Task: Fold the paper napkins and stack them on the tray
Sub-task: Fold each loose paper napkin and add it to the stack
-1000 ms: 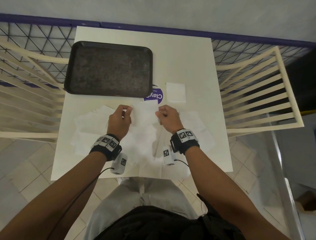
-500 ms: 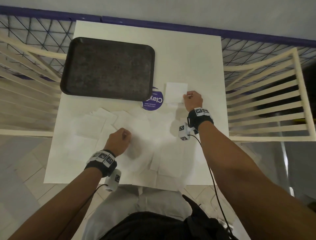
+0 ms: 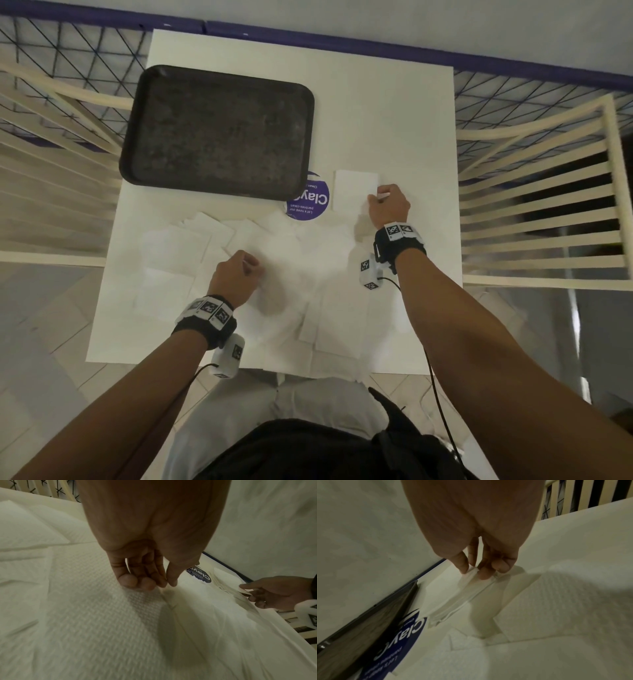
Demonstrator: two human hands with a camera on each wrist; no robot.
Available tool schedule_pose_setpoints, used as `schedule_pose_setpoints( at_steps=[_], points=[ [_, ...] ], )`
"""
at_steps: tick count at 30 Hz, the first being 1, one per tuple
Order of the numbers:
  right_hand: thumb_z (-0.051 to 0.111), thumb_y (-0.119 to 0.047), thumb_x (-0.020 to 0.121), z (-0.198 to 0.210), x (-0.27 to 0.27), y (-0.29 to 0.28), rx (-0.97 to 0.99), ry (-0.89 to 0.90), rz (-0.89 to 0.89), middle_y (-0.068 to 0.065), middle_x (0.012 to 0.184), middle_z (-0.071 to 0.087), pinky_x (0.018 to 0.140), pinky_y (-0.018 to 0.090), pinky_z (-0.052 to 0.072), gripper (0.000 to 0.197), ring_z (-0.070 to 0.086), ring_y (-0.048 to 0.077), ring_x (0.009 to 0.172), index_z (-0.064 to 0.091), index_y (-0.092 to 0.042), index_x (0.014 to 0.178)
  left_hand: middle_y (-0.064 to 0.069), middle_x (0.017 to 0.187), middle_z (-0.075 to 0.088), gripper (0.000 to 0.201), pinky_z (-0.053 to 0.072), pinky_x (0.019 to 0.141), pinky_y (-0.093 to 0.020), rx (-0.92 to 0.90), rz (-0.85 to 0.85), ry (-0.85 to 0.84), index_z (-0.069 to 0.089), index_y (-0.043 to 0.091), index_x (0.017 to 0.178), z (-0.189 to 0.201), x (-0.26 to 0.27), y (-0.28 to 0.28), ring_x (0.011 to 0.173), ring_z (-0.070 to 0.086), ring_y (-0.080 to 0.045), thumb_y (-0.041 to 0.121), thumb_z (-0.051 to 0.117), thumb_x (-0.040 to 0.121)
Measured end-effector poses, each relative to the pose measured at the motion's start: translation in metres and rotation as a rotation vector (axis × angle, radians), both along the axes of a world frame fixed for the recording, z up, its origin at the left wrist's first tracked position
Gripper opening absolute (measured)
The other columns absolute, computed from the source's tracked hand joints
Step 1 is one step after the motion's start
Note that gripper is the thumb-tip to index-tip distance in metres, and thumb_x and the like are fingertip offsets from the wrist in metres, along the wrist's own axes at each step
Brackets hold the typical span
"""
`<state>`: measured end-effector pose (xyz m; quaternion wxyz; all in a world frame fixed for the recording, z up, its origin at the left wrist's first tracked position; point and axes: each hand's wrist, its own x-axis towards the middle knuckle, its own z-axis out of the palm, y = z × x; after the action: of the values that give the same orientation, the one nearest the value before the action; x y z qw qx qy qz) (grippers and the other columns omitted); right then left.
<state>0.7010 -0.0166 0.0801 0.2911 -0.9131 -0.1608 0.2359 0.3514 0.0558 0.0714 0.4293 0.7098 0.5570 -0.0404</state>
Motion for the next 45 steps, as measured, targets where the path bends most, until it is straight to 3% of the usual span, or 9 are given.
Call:
schedule_pose_setpoints(
  at_steps=[6, 14, 18, 21, 24, 32, 36, 40, 45],
  points=[
    [0.061, -0.019, 0.092, 0.009, -0.027, -0.007, -0.044, -0.117, -0.025, 0.008, 0.129, 0.044, 0.074, 0.03, 0.044, 0.034, 0.05, 0.02, 0.084, 0.051, -0.014, 0.124, 0.009, 0.087, 0.07, 0.018, 0.056, 0.081, -0.035, -0.013, -0.031, -0.015, 0.066, 0.031, 0.095, -0.001, 0.004, 0.002, 0.086, 0.068, -0.018, 0.045, 0.074, 0.088],
    [0.062, -0.003, 0.083, -0.002, -0.109, -0.014, 0.189, -0.04, 0.289, 0.001, 0.09, 0.071, 0.08, 0.03, 0.053, 0.017, 0.063, 0.016, 0.077, 0.071, -0.016, 0.089, 0.005, 0.08, 0.064, 0.021, 0.055, 0.081, -0.036, -0.011, -0.073, -0.057, 0.065, 0.022, 0.096, -0.005, 0.006, -0.001, 0.082, 0.065, -0.019, 0.025, 0.082, 0.084],
    [0.075, -0.03, 0.084, -0.012, -0.149, -0.013, 0.042, 0.061, 0.458, -0.004, 0.089, 0.07, 0.084, 0.03, 0.053, 0.022, 0.063, 0.013, 0.081, 0.073, -0.017, 0.102, -0.001, 0.088, 0.067, 0.015, 0.054, 0.086, -0.035, 0.002, -0.122, -0.112, 0.068, 0.02, 0.098, -0.004, -0.002, 0.0, 0.085, 0.064, -0.021, 0.014, 0.075, 0.086],
    [0.076, -0.044, 0.082, -0.016, -0.166, -0.011, -0.045, 0.054, 0.432, -0.007, 0.093, 0.068, 0.088, 0.032, 0.047, 0.037, 0.062, 0.015, 0.091, 0.07, -0.021, 0.111, -0.001, 0.094, 0.07, 0.016, 0.049, 0.078, -0.018, 0.0, -0.144, -0.144, 0.071, 0.017, 0.103, -0.004, -0.01, 0.001, 0.082, 0.064, -0.018, 0.01, 0.069, 0.09],
    [0.073, -0.038, 0.086, -0.012, -0.174, -0.008, -0.073, 0.027, 0.367, -0.012, 0.088, 0.065, 0.092, 0.036, 0.046, 0.019, 0.062, 0.016, 0.092, 0.067, -0.025, 0.099, 0.001, 0.096, 0.073, 0.017, 0.043, 0.069, -0.003, -0.014, -0.153, -0.187, 0.073, 0.016, 0.106, -0.001, -0.02, 0.002, 0.081, 0.068, -0.012, 0.009, 0.066, 0.092],
    [0.075, -0.03, 0.085, 0.002, -0.181, -0.005, 0.046, 0.07, 0.215, -0.011, 0.086, 0.067, 0.093, 0.038, 0.052, 0.013, 0.066, 0.017, 0.087, 0.062, -0.03, 0.085, -0.001, 0.094, 0.075, 0.013, 0.058, 0.08, -0.028, -0.078, -0.038, -0.284, 0.071, 0.017, 0.105, 0.011, -0.033, 0.005, 0.084, 0.073, -0.017, 0.01, 0.065, 0.095],
    [0.078, -0.027, 0.085, 0.013, -0.181, -0.011, 0.17, 0.065, 0.14, -0.008, 0.089, 0.069, 0.083, 0.027, 0.052, 0.012, 0.062, 0.012, 0.08, 0.068, -0.022, 0.09, -0.001, 0.099, 0.075, 0.013, 0.056, 0.072, -0.022, -0.051, -0.015, -0.269, 0.071, 0.017, 0.105, 0.019, -0.032, 0.011, 0.085, 0.072, -0.019, 0.013, 0.062, 0.096],
    [0.08, -0.022, 0.084, 0.026, -0.18, -0.017, 0.278, 0.091, 0.108, -0.004, 0.085, 0.069, 0.07, 0.01, 0.045, 0.013, 0.062, 0.011, 0.076, 0.071, -0.015, 0.091, 0.001, 0.106, 0.072, 0.014, 0.053, 0.082, -0.027, 0.025, -0.046, -0.266, 0.07, 0.017, 0.111, 0.029, -0.027, 0.014, 0.09, 0.068, -0.016, 0.021, 0.064, 0.098],
    [0.078, -0.021, 0.086, 0.041, -0.18, -0.02, 0.364, 0.111, 0.129, -0.002, 0.077, 0.071, 0.072, 0.021, 0.052, 0.01, 0.062, 0.012, 0.067, 0.072, -0.016, 0.094, -0.003, 0.126, 0.063, 0.033, 0.052, 0.09, -0.03, 0.134, -0.058, -0.357, 0.065, 0.018, 0.128, 0.041, -0.013, 0.013, 0.1, 0.062, -0.015, 0.022, 0.071, 0.096]
  ],
)
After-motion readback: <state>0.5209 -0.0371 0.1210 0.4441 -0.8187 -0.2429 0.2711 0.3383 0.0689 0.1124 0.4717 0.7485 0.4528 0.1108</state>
